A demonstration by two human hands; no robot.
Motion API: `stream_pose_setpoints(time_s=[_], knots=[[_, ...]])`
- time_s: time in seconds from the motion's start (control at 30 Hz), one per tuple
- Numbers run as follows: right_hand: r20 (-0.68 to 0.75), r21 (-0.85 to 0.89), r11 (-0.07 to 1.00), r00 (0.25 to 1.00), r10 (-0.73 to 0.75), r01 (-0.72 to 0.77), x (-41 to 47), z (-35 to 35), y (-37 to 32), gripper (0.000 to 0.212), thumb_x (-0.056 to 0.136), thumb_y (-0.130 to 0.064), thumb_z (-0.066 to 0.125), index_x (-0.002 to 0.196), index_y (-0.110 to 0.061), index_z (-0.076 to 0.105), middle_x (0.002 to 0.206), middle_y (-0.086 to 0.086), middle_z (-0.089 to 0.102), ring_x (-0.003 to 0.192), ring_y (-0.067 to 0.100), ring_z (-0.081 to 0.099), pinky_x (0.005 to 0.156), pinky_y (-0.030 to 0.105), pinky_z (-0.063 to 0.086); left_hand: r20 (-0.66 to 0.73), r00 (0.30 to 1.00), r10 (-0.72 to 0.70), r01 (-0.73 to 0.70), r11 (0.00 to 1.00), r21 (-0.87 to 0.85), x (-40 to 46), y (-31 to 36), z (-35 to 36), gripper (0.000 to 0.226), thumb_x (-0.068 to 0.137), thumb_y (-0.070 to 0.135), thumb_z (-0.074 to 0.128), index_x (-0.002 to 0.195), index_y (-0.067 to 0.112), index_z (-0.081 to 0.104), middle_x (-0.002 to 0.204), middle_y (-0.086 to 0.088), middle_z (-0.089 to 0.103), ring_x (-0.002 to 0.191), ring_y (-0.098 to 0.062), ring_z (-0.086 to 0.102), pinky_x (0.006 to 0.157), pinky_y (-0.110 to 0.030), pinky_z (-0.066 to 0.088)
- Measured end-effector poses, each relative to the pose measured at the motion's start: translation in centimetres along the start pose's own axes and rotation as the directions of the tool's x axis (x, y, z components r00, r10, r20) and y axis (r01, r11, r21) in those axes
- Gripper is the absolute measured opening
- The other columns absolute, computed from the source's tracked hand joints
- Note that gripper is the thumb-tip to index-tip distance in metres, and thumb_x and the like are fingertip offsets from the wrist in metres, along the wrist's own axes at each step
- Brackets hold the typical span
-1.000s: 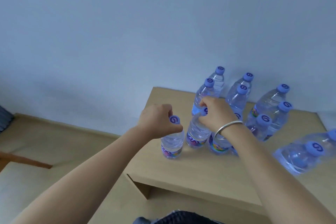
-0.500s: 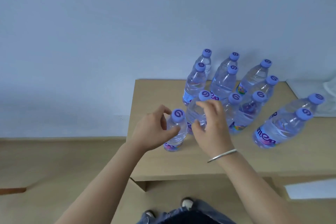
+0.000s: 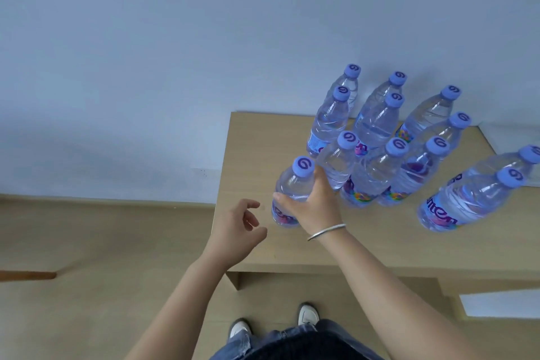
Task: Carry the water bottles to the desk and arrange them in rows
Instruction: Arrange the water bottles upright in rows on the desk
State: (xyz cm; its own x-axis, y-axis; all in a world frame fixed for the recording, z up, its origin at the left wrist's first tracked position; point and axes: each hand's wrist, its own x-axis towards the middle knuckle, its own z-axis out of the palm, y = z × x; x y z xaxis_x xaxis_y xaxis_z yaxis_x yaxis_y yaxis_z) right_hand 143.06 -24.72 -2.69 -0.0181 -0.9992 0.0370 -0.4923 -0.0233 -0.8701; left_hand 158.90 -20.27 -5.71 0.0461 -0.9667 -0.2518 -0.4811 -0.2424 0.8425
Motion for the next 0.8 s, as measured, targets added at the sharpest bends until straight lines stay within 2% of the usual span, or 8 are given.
stream_pose_setpoints(time_s=[0.07,0.2,0.3,0.37,0.43,0.53,0.67,0.8], knots=[[0.011,-0.010,1.000,1.000,0.005,-0.004,0.2,-0.5,-0.2,0.052,0.063,-0.029,0.081,0.102,-0.026,0.047,0.094,-0.014,0.056,0.086,0.001,0.049,0.073,0.002,0.036,0.008,1.000,-0.019,0.019,1.000,0.002,-0.4,-0.1,0.0,0.039,0.074,0.017,0.068,0.108,0.028,0.053,0.081,0.009,0.057,0.077,-0.005,0.055,0.063,-0.008,0.039],[0.075,0.081,0.996,0.997,0.025,-0.031,0.8,-2.7,-2.7,0.050,0.058,-0.030,0.083,0.099,-0.018,0.056,0.096,-0.001,0.065,0.090,0.016,0.062,0.086,0.035,0.050,-0.016,1.000,-0.023,0.022,0.998,-0.055,-1.6,0.9,-0.5,0.040,0.072,0.015,0.074,0.107,0.023,0.058,0.089,0.008,0.058,0.083,-0.007,0.055,0.065,-0.002,0.039],[0.168,0.204,0.979,0.984,-0.061,0.026,1.1,-4.9,-6.1,0.050,0.055,-0.031,0.078,0.097,-0.012,0.060,0.092,0.003,0.067,0.087,0.016,0.065,0.082,0.031,0.052,0.077,0.997,-0.003,0.022,0.968,-0.249,-2.8,3.0,-1.4,0.058,0.062,0.029,0.082,0.113,0.029,0.054,0.108,0.011,0.061,0.101,-0.003,0.057,0.079,-0.015,0.045],[0.243,0.309,0.951,0.963,-0.113,0.034,1.4,-6.0,-8.1,0.050,0.056,-0.028,0.077,0.098,-0.007,0.059,0.090,0.006,0.067,0.084,0.015,0.065,0.079,0.029,0.051,0.173,0.979,0.107,-0.016,0.888,-0.461,-3.6,4.6,-2.0,0.067,0.055,0.032,0.081,0.116,0.026,0.054,0.114,0.007,0.064,0.107,-0.010,0.060,0.084,-0.027,0.050],[0.302,0.423,0.906,0.943,-0.137,-0.003,1.2,-6.9,-9.9,0.047,0.059,-0.023,0.074,0.099,-0.005,0.058,0.089,0.008,0.065,0.080,0.013,0.063,0.073,0.026,0.049,0.242,0.945,0.219,-0.029,0.795,-0.606,-4.3,6.0,-2.6,0.067,0.056,0.025,0.079,0.118,0.018,0.055,0.113,-0.005,0.066,0.103,-0.021,0.063,0.082,-0.031,0.051],[0.359,0.506,0.863,0.906,-0.223,0.011,1.0,-7.6,-11.8,0.030,0.064,-0.017,0.069,0.091,-0.008,0.058,0.084,0.013,0.060,0.075,0.016,0.059,0.062,0.020,0.046,0.324,0.899,0.295,-0.022,0.769,-0.639,-5.0,7.8,-3.3,0.055,0.056,0.026,0.079,0.108,0.018,0.062,0.101,-0.012,0.067,0.092,-0.024,0.064,0.080,-0.034,0.051],[0.406,0.566,0.821,0.893,-0.196,-0.078,1.8,-7.8,-12.4,0.035,0.059,-0.030,0.069,0.089,-0.013,0.061,0.089,0.015,0.058,0.086,0.030,0.057,0.083,0.048,0.048,0.351,0.879,0.322,0.018,0.713,-0.701,-5.4,9.3,-3.4,0.047,0.057,0.014,0.072,0.104,0.018,0.067,0.101,-0.009,0.069,0.092,-0.023,0.065,0.081,-0.030,0.053],[0.453,0.574,0.799,0.882,-0.128,-0.179,2.8,-7.9,-12.5,0.025,0.066,-0.025,0.064,0.087,-0.011,0.060,0.088,0.015,0.055,0.087,0.029,0.054,0.090,0.052,0.046,0.284,0.920,0.271,0.015,0.699,-0.715,-5.6,10.6,-3.0,0.048,0.055,0.012,0.074,0.102,0.013,0.067,0.100,-0.014,0.069,0.090,-0.025,0.066,0.077,-0.030,0.054]])
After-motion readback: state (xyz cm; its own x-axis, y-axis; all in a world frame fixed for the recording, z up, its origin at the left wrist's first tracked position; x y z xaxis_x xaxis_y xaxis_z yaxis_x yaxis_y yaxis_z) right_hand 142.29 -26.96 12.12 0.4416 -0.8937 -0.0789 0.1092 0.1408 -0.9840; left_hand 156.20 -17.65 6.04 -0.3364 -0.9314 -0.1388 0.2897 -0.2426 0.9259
